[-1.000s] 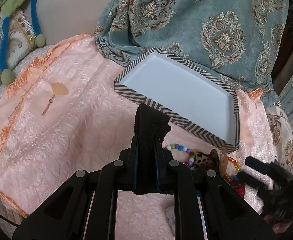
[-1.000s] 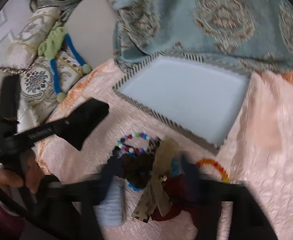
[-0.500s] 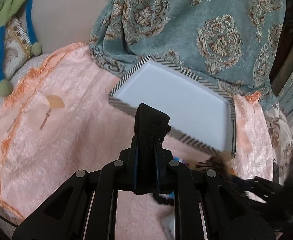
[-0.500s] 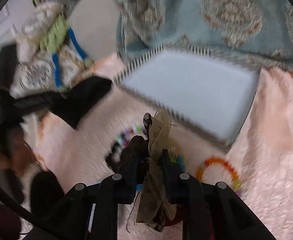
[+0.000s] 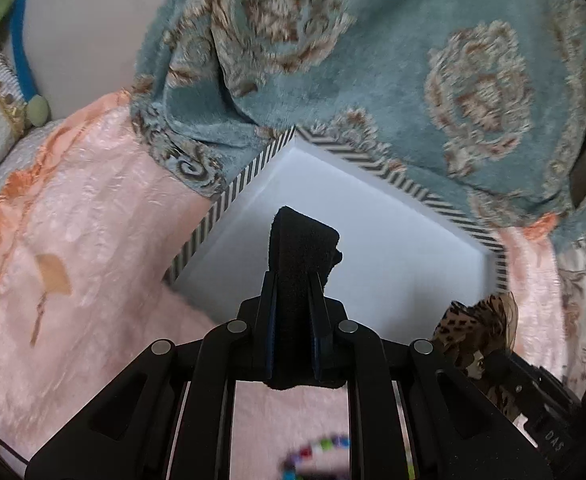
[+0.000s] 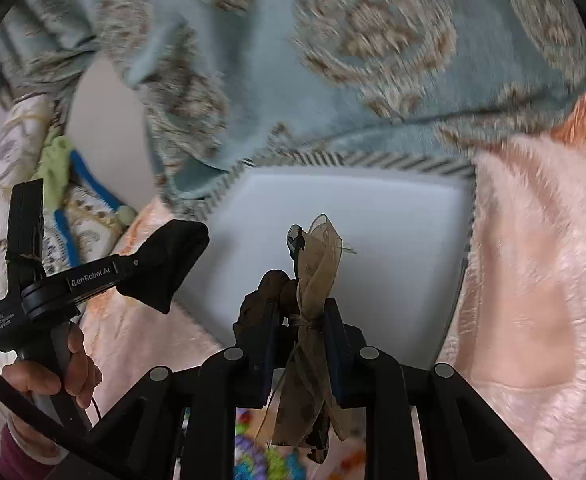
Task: Organize jewelry
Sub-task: 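Carry both held items into the white tray and open both grippers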
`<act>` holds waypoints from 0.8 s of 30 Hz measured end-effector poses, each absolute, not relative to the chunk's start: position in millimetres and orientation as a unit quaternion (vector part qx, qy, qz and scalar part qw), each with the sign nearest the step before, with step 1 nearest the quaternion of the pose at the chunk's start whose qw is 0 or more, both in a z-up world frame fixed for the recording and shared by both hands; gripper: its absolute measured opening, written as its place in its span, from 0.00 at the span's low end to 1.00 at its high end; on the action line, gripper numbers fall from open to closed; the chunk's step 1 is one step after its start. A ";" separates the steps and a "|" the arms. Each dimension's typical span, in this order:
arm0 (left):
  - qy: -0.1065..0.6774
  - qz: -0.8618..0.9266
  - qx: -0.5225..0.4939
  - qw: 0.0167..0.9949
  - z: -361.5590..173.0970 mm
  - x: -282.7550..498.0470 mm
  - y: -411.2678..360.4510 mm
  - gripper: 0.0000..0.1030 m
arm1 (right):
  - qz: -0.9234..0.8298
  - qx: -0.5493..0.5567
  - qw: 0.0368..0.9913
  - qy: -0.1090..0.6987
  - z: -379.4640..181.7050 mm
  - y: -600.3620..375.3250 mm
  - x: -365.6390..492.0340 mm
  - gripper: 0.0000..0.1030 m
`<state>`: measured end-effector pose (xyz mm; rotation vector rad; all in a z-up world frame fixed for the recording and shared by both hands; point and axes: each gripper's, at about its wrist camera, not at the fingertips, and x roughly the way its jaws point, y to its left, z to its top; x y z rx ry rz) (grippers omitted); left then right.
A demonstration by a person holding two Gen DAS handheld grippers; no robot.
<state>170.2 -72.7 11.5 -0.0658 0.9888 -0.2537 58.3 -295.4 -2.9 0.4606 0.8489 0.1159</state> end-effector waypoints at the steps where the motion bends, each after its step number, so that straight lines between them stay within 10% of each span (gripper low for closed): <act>1: 0.477 -0.117 -0.025 0.871 4.6 176.7 -75.6 0.12 | 0.055 0.221 0.882 0.412 -9.1 -298.7 58.5 0.20; 9: 0.512 -0.094 0.007 0.854 -37.5 188.8 -71.5 0.19 | 0.045 0.162 0.869 0.466 -39.6 -318.2 74.9 0.20; 13: 0.526 -0.105 0.004 0.844 -39.8 168.1 -66.7 0.36 | 0.034 0.109 0.876 0.468 -33.8 -326.8 79.9 0.45; 24: 0.514 -0.107 -0.034 0.850 -26.2 104.3 -60.6 0.54 | 0.051 0.166 0.875 0.451 -7.1 -336.0 45.2 0.58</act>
